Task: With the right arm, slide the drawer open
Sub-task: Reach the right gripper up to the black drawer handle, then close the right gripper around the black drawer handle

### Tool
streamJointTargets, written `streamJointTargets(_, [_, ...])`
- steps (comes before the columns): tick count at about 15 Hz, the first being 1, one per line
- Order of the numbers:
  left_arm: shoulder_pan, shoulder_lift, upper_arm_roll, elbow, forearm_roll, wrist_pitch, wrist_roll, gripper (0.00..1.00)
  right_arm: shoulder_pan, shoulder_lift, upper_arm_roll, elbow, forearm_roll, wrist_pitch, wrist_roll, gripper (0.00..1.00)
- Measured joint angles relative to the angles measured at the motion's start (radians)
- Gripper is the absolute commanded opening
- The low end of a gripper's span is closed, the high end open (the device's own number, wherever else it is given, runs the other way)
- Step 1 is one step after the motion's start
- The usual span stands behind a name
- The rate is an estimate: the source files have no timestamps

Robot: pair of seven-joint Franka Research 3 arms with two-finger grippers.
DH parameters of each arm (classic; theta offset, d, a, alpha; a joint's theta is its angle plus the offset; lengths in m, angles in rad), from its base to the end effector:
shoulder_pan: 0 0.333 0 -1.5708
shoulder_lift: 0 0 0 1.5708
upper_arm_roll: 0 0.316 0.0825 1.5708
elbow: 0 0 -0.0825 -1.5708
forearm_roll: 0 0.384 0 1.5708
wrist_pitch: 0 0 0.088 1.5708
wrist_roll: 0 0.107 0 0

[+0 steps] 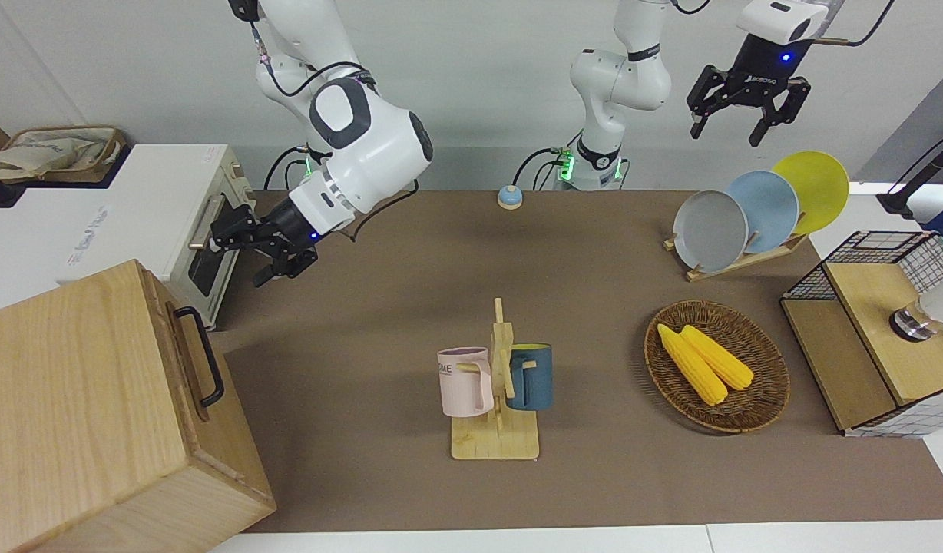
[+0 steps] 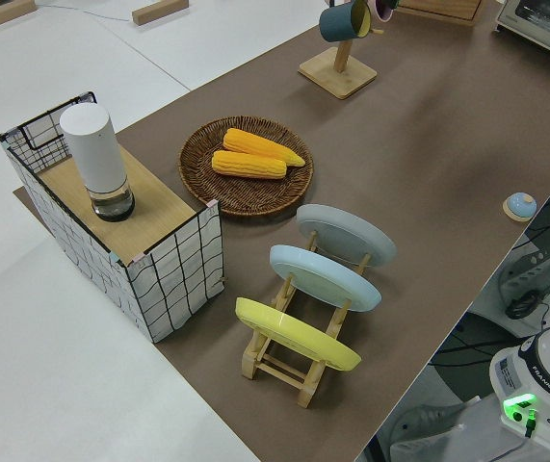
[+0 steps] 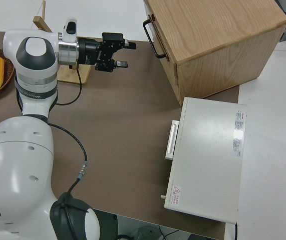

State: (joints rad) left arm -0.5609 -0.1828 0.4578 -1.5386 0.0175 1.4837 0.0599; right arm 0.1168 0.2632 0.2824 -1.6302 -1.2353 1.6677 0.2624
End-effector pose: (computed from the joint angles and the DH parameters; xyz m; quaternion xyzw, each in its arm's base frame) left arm 0.4900 -0.0209 0.7160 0.9947 -0.0811 0.0538 0.0328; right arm 0.6257 0.1429 0.5106 0.8211 0.1736 0.0931 0.5357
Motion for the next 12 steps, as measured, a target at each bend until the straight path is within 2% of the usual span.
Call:
streamJointTargets(8, [0.000, 0.000, 0.000, 0.000, 0.000, 0.000, 0.000, 1.00, 0.007, 0.124, -0.007, -0.003, -0.326, 0.017, 0.019, 0.983])
streamJointTargets(12, [0.000, 0.000, 0.000, 0.000, 0.000, 0.000, 0.000, 1.00, 0.008, 0.185, -0.033, -0.004, -0.468, 0.018, 0.066, 0.979])
